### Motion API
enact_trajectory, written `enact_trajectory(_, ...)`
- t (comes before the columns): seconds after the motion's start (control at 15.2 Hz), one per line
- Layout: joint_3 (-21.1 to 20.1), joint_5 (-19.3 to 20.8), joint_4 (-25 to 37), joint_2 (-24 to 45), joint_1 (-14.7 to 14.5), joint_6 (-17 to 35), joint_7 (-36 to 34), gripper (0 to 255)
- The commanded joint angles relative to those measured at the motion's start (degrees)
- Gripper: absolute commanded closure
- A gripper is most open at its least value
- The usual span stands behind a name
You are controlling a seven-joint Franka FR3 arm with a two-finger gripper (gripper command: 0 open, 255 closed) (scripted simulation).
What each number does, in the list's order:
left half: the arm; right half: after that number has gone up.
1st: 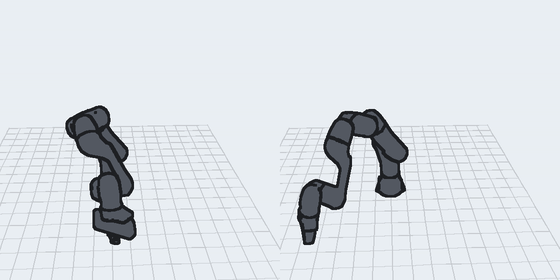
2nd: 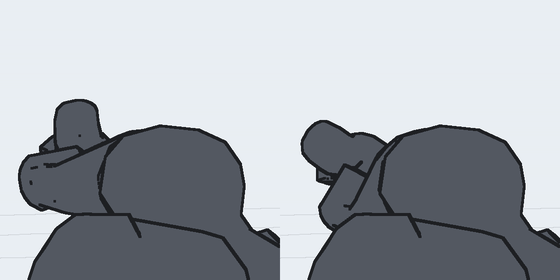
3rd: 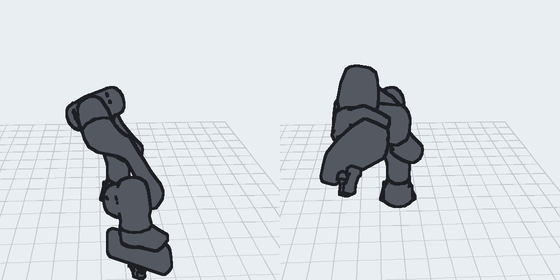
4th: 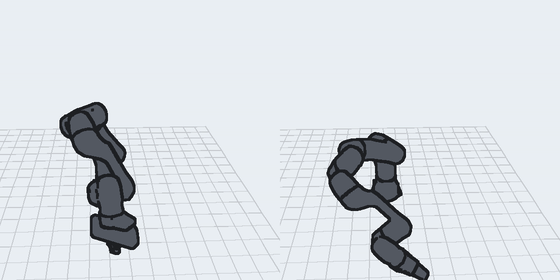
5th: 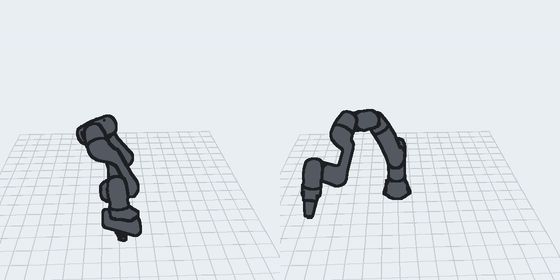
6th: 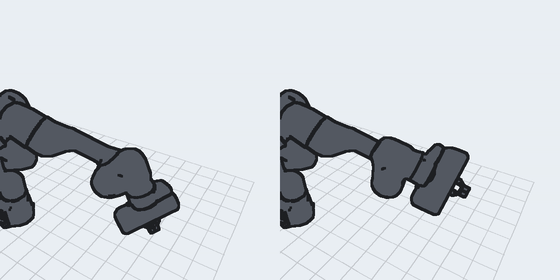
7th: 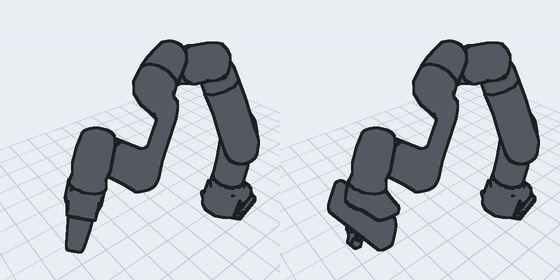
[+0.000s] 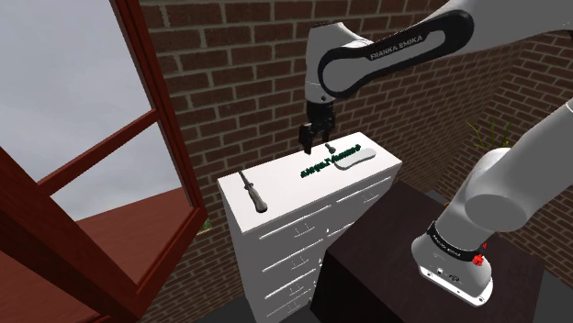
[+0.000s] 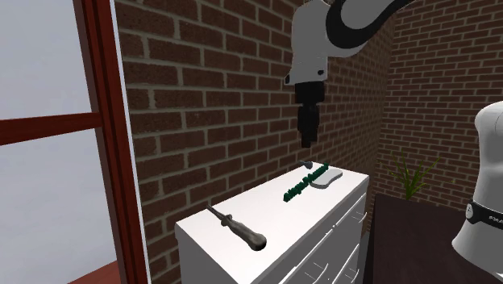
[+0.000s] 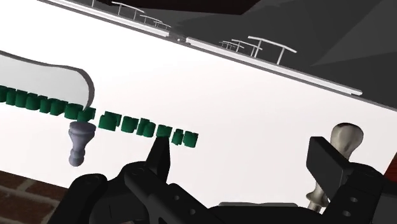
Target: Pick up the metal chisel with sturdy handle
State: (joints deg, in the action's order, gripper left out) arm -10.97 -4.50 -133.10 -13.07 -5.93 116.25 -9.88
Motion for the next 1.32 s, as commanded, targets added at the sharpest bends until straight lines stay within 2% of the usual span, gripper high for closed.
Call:
enact_trajectory(0.0,-0.9,0.1,1.7,4.2,-0.3,2.8,-1.6,0)
enact_trajectory(0.66,-3.7,3.4,14.6,24.9,-3.4,11.8,-10.1,0)
enact_trajectory(1.25,-3.2,7.1,32.2,43.6,-8.2,14.0,-16.1,0)
